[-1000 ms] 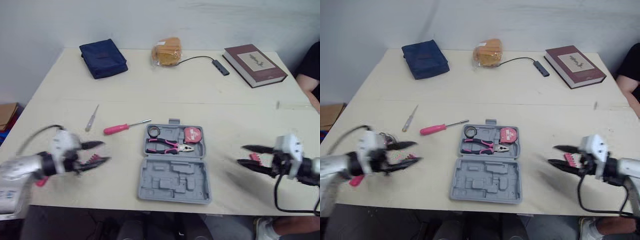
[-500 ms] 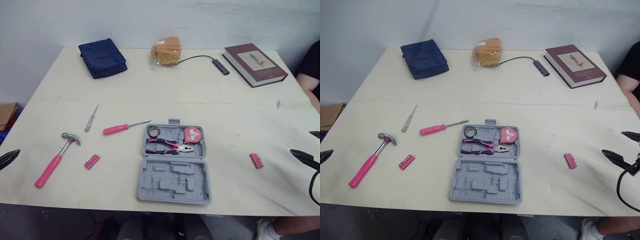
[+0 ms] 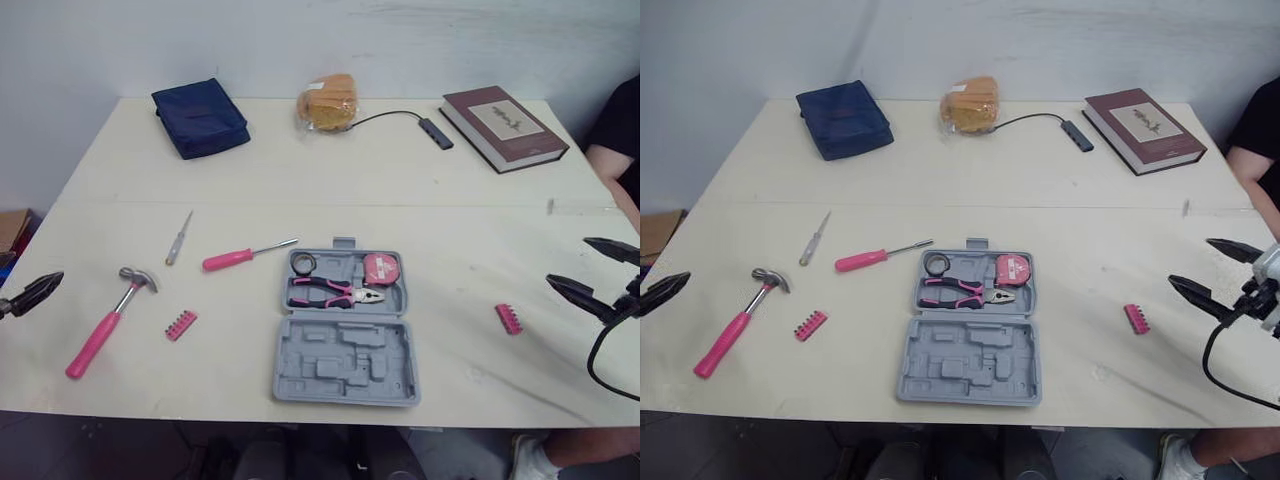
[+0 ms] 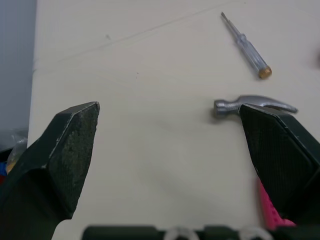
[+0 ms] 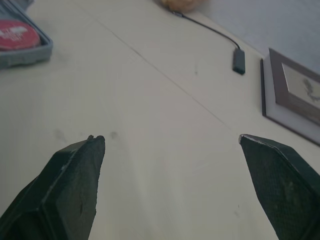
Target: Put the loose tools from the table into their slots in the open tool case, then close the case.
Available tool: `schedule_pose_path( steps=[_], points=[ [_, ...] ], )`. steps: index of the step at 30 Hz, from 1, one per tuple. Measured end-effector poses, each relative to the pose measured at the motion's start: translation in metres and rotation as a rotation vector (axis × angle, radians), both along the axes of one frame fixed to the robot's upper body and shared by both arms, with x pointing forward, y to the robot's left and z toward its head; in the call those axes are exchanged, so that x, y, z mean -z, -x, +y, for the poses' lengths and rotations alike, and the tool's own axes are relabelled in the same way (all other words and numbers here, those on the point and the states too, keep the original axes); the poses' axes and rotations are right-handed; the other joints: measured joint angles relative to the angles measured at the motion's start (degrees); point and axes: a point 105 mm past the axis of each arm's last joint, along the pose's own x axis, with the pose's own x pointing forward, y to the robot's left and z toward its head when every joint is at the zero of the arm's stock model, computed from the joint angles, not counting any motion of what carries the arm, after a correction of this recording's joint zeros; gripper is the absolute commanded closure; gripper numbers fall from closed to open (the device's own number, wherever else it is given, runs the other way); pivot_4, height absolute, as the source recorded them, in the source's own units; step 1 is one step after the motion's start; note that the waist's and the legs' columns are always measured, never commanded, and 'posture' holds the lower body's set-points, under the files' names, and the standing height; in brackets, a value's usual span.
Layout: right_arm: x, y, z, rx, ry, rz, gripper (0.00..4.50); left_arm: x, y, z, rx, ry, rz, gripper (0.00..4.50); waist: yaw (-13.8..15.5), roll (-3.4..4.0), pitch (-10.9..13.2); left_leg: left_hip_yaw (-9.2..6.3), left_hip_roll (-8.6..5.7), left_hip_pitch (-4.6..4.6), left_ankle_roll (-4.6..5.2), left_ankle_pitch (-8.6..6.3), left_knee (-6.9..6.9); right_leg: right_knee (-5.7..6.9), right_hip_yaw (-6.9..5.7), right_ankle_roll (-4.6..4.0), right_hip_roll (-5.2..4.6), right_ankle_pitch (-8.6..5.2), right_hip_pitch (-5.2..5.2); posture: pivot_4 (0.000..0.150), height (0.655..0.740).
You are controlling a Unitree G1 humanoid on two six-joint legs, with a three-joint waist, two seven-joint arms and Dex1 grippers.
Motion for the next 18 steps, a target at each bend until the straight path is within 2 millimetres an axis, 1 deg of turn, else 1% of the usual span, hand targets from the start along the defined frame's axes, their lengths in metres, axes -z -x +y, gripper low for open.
schedule_pose_path(
  steps=[1,2,5,6,8,11,12,14,16,18],
  points=[
    [-0.004,-0.003,0.008,-0.025,-0.034,-0.015,0.03,0.001,-0.008,-0.004,-0.016,0.023,0.029,0.01,0.04,0.00,0.00,0.00,0.00,0.00,0.00,0.00,0.01,0.02,0.00,0.00,0.00,0.00,0.00,0.150,0.7400],
    [-0.009,-0.008,0.022,-0.065,-0.068,-0.035,0.03,0.003,-0.018,-0.014,-0.006,0.038,0.069,0.01,0.05,0.00,0.00,-0.02,0.00,-0.01,-0.01,0.02,0.06,0.09,0.00,0.02,0.01,0.01,0.00,0.150,0.7400],
    [-0.021,-0.015,0.069,-0.231,-0.129,-0.051,0.03,-0.001,-0.047,-0.052,0.066,0.070,0.114,0.01,0.17,0.00,0.00,-0.05,-0.01,-0.04,-0.03,0.03,0.12,0.17,-0.02,0.03,0.03,0.01,-0.01,0.150,0.7400],
    [-0.022,-0.015,0.077,-0.260,-0.133,-0.054,0.03,-0.002,-0.054,-0.062,0.073,0.098,0.116,0.01,0.26,0.00,0.00,-0.09,-0.01,-0.08,-0.03,0.04,0.11,0.21,-0.07,0.04,0.06,0.02,-0.02,0.150,0.7400],
    [-0.022,-0.014,0.085,-0.285,-0.132,-0.059,0.03,-0.002,-0.063,-0.074,0.066,0.140,0.134,0.01,0.31,0.00,0.00,-0.13,-0.01,-0.18,-0.04,0.03,0.11,0.24,-0.13,0.07,0.09,0.03,-0.06,0.150,0.7400],
    [-0.017,-0.014,0.097,-0.313,-0.135,-0.062,0.03,0.003,-0.078,-0.096,0.046,0.166,0.193,0.01,0.34,-0.01,0.00,-0.10,-0.05,-0.32,-0.13,0.08,0.22,0.20,-0.16,0.15,0.10,0.07,-0.10,0.150,0.7400],
    [-0.015,-0.014,0.105,-0.336,-0.133,-0.057,0.03,0.007,-0.084,-0.105,0.031,0.167,0.223,0.01,0.35,-0.02,0.01,-0.10,-0.06,-0.37,-0.16,0.09,0.29,0.20,-0.16,0.20,0.11,0.09,-0.10,0.150,0.7400],
    [-0.012,-0.013,0.114,-0.363,-0.126,-0.052,0.03,0.011,-0.092,-0.114,0.011,0.163,0.251,0.01,0.38,-0.03,0.01,-0.08,-0.10,-0.42,-0.19,0.11,0.40,0.21,-0.15,0.27,0.13,0.12,-0.12,0.150,0.7400],
    [-0.011,-0.014,0.119,-0.368,-0.126,-0.052,0.03,0.013,-0.104,-0.123,-0.005,0.159,0.254,0.01,0.31,-0.08,0.03,-0.05,-0.12,-0.40,-0.18,0.13,0.47,0.25,-0.12,0.30,0.15,0.14,-0.12,0.150,0.7400],
    [-0.010,-0.014,0.129,-0.387,-0.134,-0.058,0.03,0.016,-0.121,-0.136,-0.018,0.191,0.255,0.01,0.42,-0.10,0.02,-0.06,-0.14,-0.39,-0.17,0.14,0.58,0.25,-0.12,0.32,0.16,0.15,-0.12,0.150,0.7400]
  ],
)
